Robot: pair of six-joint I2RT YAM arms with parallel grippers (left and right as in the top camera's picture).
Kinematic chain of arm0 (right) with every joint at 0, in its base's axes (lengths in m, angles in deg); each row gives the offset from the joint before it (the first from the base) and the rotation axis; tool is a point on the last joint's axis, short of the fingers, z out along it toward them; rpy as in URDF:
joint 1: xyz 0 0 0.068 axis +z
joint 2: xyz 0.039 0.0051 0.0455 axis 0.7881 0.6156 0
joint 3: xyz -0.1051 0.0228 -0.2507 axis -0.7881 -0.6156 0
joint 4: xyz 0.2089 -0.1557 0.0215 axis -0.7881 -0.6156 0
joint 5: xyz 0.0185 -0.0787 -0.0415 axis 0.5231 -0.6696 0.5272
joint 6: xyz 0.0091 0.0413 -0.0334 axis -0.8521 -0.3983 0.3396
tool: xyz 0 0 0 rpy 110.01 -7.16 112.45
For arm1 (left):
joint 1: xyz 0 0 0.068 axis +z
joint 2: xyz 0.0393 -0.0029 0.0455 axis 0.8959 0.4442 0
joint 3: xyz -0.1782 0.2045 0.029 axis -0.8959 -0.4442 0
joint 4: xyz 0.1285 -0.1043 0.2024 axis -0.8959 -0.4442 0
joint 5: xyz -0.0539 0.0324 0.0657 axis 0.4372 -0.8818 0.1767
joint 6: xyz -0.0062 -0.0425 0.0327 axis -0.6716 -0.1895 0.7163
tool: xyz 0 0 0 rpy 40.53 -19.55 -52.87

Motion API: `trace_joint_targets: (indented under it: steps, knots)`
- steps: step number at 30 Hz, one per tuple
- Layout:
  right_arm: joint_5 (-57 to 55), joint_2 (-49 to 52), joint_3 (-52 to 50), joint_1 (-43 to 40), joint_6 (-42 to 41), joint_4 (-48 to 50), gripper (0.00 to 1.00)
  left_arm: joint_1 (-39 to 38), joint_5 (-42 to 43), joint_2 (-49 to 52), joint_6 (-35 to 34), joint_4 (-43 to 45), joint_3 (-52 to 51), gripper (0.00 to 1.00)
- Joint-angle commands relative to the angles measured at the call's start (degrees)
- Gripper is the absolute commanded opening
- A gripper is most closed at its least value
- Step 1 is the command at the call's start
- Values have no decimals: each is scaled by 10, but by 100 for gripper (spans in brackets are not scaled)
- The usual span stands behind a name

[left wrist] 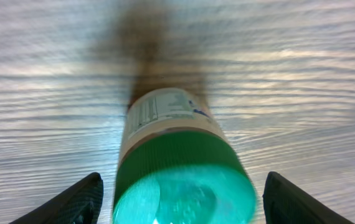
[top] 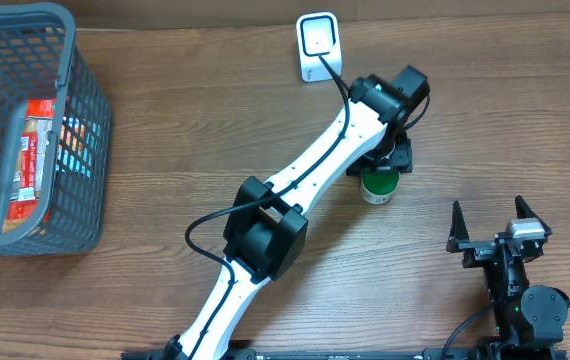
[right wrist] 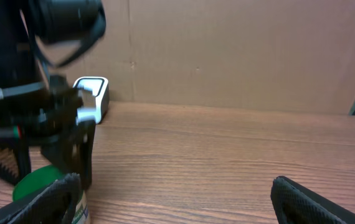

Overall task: Scan the item barcode
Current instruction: 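Lower the jar onto the table beside the scanner and release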

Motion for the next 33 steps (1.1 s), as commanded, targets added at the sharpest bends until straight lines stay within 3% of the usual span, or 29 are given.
trace_joint_targets:
  steps: [1,7,8,10,11,20,28,33]
  knots:
    - [1,-6,-6,-2,2,1,100,-3,-58,5,46,-11,55,72]
    - [1,-6,-6,-2,2,1,100,19,-116,5,80,-2,80,63]
    - [1,-6,-6,-2,2,1,100,26,-116,5,80,2,80,55]
    - [1,-6,-6,-2,2,1,100,44,-116,5,79,6,79,12]
    - [1,-6,-6,-2,2,1,100,51,-115,5,79,7,79,4]
    - [1,-6,-6,-2,2,1,100,76,-103,7,80,16,33,4]
    - [1,-6,-6,-2,2,1,100,67,-30,7,109,122,-76,4]
    - [1,-6,-6,-2,2,1,100,67,47,7,138,140,-96,4]
